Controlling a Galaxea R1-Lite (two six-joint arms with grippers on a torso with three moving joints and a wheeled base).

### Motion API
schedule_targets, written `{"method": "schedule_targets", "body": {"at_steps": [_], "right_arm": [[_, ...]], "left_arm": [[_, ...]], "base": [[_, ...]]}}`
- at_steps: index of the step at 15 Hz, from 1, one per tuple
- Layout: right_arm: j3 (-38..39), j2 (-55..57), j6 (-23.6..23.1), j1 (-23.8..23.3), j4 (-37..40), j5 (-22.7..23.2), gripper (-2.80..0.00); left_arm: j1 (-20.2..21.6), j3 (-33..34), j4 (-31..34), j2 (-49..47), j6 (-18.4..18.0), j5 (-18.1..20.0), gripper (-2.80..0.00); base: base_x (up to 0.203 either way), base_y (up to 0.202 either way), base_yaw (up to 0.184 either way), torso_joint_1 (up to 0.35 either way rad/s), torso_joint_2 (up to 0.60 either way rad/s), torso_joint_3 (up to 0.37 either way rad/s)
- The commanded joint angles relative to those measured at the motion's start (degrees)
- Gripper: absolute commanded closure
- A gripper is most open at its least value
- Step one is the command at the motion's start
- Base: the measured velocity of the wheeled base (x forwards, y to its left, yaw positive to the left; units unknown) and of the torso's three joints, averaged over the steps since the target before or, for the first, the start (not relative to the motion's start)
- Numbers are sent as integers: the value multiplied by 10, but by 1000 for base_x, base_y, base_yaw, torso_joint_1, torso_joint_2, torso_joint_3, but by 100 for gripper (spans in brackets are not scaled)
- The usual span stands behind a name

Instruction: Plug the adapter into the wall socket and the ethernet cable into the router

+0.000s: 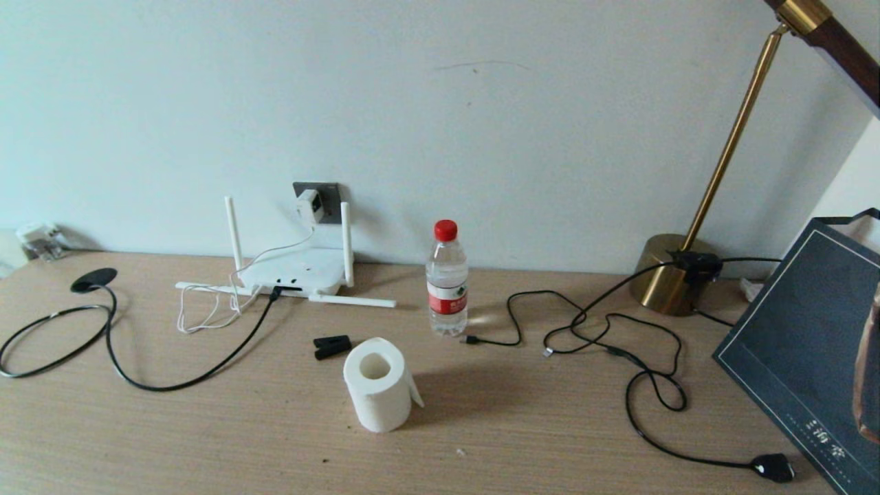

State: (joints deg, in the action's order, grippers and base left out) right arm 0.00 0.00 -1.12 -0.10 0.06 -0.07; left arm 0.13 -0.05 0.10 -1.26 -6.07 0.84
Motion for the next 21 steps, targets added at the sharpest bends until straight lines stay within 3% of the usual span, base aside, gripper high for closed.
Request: {"method": "schedule_targets", "body": {"at_steps": [1,21], "right_arm": [[0,0,-1,0,0,1,0],[0,1,16,0,-1,-2,0]], "left_arm": [[0,0,0,12,9,-1,0],[0,0,0,12,16,-4,0]], "base": [[0,0,0,0,0,0],[0,0,0,0,0,0]]}}
